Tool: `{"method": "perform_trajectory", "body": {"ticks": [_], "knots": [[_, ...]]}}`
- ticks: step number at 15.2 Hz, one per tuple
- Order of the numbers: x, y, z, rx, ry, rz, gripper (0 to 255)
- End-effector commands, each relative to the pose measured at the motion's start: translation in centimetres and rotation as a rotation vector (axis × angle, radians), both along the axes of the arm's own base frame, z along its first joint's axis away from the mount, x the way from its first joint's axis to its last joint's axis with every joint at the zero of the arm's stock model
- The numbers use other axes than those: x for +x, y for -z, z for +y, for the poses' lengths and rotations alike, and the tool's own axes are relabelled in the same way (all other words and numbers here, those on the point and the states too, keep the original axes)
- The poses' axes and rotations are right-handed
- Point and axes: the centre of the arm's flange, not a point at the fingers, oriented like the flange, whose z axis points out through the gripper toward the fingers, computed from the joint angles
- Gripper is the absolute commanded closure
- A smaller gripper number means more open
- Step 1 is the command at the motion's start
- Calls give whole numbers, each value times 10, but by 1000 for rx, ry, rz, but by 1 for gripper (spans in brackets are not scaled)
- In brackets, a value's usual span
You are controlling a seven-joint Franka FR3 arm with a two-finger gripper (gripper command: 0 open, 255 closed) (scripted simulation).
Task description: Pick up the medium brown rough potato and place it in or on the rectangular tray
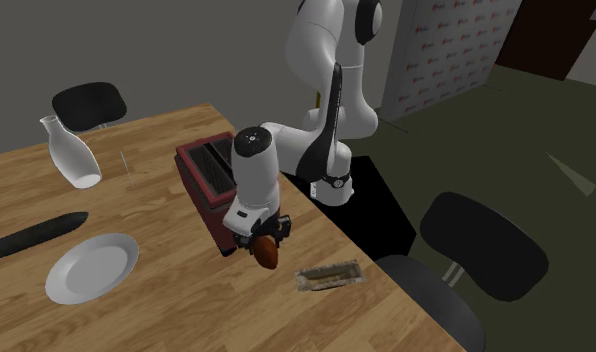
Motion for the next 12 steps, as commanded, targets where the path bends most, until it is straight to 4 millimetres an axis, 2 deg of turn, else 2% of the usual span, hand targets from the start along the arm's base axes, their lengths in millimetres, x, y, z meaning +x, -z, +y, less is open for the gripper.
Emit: {"method": "perform_trajectory", "body": {"ticks": [1, 12], "knots": [[-1, -10, -1, 0, 0, 1, 255], [-1, -68, -1, 0, 0, 1, 255]]}}
